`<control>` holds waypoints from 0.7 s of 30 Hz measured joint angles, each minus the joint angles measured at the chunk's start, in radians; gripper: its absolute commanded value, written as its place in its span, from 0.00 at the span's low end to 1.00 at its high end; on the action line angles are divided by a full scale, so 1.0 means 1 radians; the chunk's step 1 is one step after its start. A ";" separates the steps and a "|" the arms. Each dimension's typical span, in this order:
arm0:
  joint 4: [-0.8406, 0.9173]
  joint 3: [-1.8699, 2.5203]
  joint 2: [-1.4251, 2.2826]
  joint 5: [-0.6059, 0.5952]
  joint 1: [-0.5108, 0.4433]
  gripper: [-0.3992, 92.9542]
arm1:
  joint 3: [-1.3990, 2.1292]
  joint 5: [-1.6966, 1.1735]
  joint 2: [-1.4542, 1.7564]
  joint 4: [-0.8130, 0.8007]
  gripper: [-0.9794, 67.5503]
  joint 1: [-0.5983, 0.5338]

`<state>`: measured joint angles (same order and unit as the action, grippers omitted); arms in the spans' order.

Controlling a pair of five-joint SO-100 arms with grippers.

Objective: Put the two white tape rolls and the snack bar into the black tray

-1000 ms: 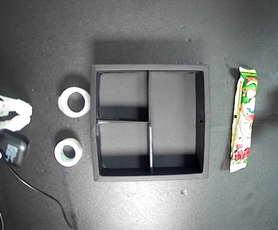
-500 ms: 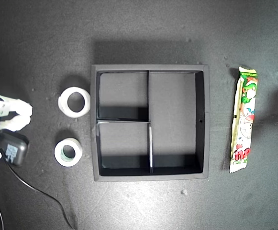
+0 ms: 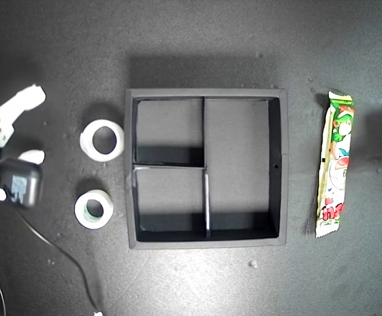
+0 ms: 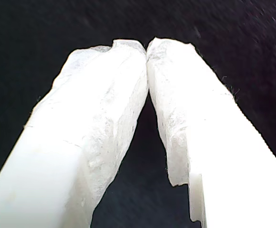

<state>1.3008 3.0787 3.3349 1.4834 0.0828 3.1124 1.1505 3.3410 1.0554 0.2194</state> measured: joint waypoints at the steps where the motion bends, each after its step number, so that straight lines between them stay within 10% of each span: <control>1: 0.008 0.000 0.000 0.034 0.021 0.43 | 0.000 -0.006 0.000 -0.015 0.01 0.002; 8: 0.052 0.000 0.000 0.202 0.094 0.15 | 0.000 -0.044 0.000 -0.040 0.01 0.014; 11: 0.031 0.000 0.000 0.089 0.114 0.01 | 0.000 -0.044 0.000 -0.040 0.01 0.012; 21: -0.350 -0.015 0.000 -0.354 0.110 0.00 | 0.000 0.020 0.000 -0.141 0.01 0.020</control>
<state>0.9511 3.0634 3.3349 1.1290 0.1933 3.1124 1.1704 3.3410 0.9143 0.2393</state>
